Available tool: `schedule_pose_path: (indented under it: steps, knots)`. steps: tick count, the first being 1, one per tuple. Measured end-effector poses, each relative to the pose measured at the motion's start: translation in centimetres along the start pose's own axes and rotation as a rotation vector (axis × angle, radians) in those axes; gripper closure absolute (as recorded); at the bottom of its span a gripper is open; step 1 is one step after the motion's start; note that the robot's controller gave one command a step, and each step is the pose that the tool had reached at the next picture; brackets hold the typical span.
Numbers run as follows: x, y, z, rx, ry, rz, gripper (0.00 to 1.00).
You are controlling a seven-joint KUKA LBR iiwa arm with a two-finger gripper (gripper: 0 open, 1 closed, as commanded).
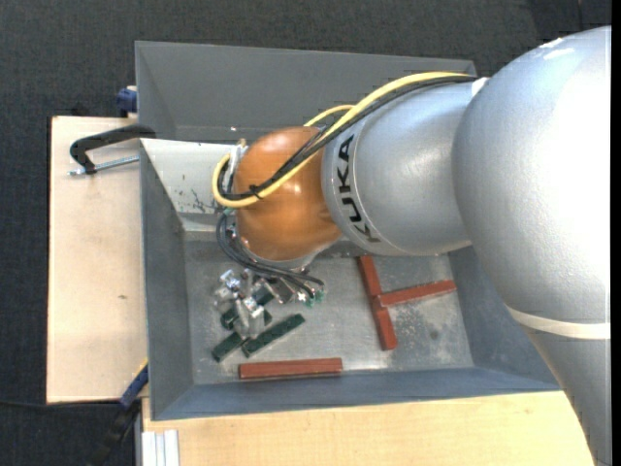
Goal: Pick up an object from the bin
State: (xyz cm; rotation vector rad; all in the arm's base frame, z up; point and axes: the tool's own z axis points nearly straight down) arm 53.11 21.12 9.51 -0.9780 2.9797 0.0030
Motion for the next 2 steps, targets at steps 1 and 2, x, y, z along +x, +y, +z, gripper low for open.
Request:
schedule_pose_path:
  steps: [1,2]
  knots:
    - [0.03,0.03,-0.98,-0.001,0.001,0.000,1.00]
    - [-0.11,0.02,-1.81,0.000,-0.002,0.001,1.00]
